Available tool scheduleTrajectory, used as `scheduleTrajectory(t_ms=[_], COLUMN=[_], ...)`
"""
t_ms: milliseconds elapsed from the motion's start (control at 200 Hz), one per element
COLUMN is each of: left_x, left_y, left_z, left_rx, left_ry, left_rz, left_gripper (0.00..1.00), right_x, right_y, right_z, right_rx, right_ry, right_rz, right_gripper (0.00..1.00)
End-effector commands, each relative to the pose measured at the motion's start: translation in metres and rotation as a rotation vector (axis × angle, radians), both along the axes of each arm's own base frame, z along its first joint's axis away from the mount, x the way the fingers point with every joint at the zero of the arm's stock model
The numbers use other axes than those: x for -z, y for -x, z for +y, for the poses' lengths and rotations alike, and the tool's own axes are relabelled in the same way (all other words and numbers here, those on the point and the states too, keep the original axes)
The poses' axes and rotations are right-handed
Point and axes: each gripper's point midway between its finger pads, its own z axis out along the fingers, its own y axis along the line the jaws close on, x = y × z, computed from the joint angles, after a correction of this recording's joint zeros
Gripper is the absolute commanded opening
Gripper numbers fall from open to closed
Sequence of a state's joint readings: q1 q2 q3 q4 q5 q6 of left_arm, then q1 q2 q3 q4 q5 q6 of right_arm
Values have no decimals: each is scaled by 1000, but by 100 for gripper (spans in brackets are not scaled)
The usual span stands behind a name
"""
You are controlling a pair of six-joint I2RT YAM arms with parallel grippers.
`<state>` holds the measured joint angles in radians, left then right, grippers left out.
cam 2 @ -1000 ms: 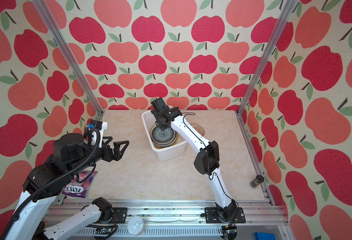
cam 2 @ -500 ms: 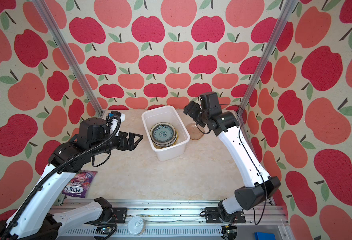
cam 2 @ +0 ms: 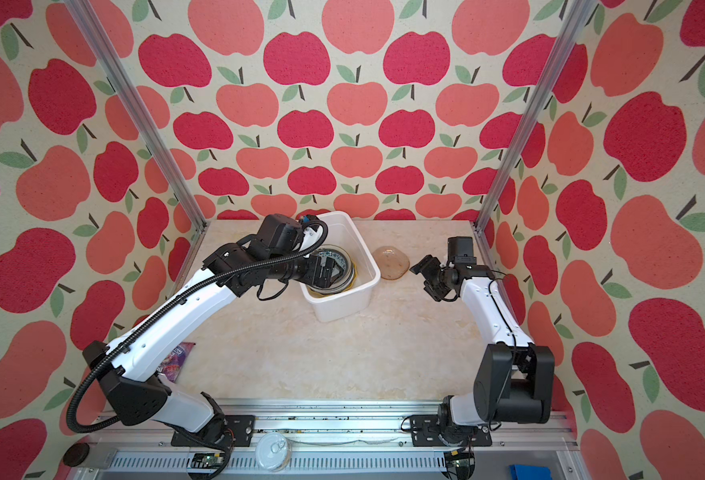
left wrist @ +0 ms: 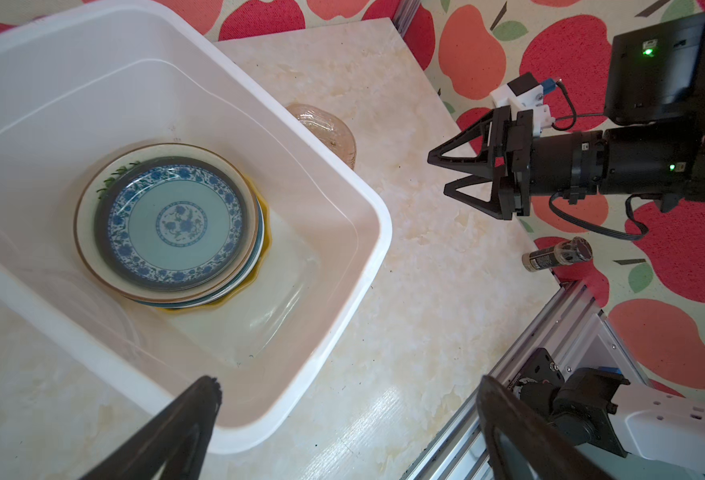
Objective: Place the plates into the plastic bin on the countertop
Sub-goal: 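Grasp the clear glass plate's rim with the right gripper and tilt it up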
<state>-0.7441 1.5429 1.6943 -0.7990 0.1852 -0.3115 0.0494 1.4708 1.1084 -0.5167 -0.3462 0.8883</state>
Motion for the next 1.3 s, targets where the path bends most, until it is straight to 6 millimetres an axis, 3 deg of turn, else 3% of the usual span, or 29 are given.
scheduleTrajectory(t_ms=[0,160,415,770,1296], left_x=[-4,11,22,25,19], left_y=[-10,-28,-43,-48,-47], left_z=[-21,-40,-53,-60,-56], left_rx=[51,64,70,77,72], left_ry=[19,9,11,21,19], left_rz=[-22,1,22,38,30], left_gripper=[99,99,99,99,99], right_x=[21,55,84,116,127], right_y=[-26,-58,-89,-100,-116], right_z=[3,8,13,19,40], right_rx=[-37,-70,-87,-101,-130], right_ry=[-42,-51,-75,-76,-77], right_rz=[-35,-11,0,45,57], right_gripper=[75,66,58,44,24])
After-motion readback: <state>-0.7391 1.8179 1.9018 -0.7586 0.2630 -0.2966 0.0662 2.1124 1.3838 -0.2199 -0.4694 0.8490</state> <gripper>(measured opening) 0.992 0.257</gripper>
